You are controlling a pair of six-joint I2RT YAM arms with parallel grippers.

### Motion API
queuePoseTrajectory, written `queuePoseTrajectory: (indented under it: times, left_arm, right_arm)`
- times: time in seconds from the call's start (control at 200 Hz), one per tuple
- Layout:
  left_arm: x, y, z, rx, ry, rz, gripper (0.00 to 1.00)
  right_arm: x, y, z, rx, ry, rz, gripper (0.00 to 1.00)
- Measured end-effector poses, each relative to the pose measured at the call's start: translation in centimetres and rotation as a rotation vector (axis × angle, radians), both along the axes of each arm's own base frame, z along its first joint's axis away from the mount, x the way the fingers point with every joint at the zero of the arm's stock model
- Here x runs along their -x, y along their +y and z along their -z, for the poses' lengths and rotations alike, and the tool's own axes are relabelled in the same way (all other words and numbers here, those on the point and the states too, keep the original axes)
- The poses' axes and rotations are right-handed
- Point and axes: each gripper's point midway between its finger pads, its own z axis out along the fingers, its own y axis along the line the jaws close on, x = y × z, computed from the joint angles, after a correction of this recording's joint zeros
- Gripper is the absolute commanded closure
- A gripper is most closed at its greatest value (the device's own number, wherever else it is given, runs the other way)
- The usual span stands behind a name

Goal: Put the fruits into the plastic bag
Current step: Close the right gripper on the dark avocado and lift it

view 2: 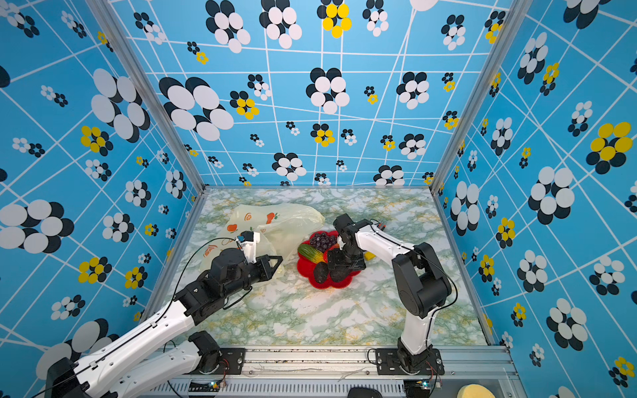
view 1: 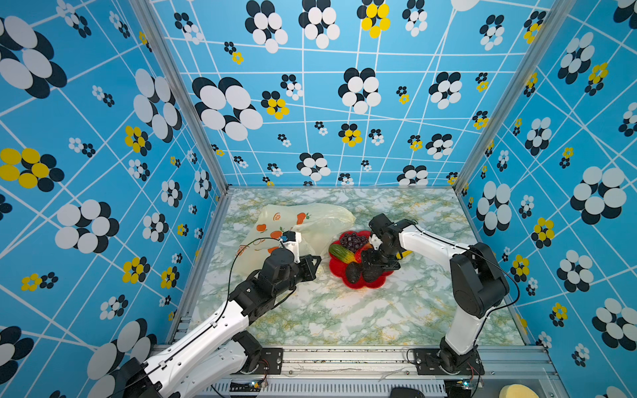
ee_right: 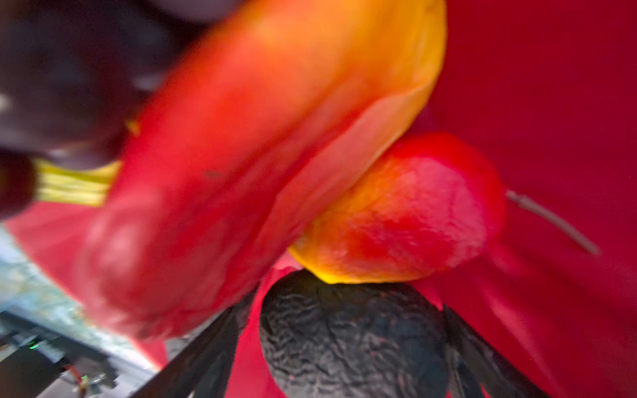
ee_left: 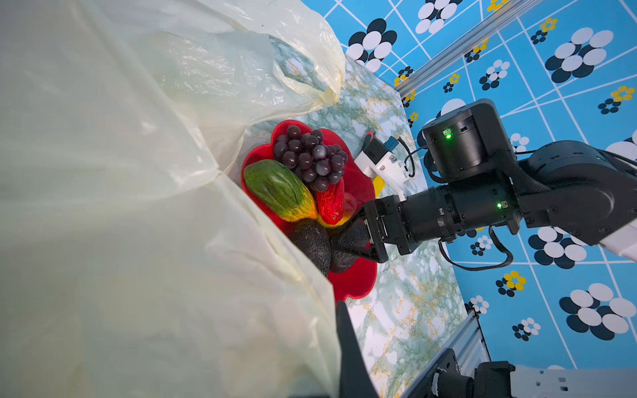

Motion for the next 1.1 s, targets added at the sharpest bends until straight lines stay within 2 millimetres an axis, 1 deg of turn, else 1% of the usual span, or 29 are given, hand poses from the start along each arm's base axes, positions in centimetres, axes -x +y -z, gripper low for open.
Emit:
queuePoseTrajectory:
  times: [0.115, 0.235, 0.4, 0.51, 0.765, 0.99, 1.1]
  left_arm:
    - [-0.1, -0.1, 0.5, -0.009, 0.012, 0.001, 1.00]
    - [-0.2, -0.2, 0.7, -0.014, 0.018, 0.001, 1.00]
    - [-0.2, -0.2, 0.7, -0.014, 0.018, 0.001, 1.00]
    - [-0.2, -0.2, 0.7, -0.012, 0.019, -0.001, 1.00]
    - [0.0, -0.3, 0.6, -0.009, 0.016, 0.006, 1.00]
    - [0.0, -0.3, 0.6, -0.008, 0.015, 0.006, 1.00]
    - [0.0, -0.3, 0.7, -0.009, 0.016, 0.006, 1.00]
  right_arm:
    - [0.0, 1.5, -1.2, -0.092, 0.002, 0.026, 0.10]
    - [-0.2, 2.6, -2.5, -0.160, -0.008, 0.042, 0.10]
    - [-0.5, 3.2, -4.4, -0.210, -0.053, 0.043, 0.10]
    - [-0.6, 3.2, -5.1, -0.217, -0.073, 0.042, 0.10]
    - [-0.7, 1.8, -4.3, -0.136, -0.094, 0.045, 0.11]
    - [0.4, 1.2, -3.0, -0.112, -0.057, 0.042, 0.18]
    - [0.6, 1.3, -2.7, -0.108, -0.050, 0.036, 0.22]
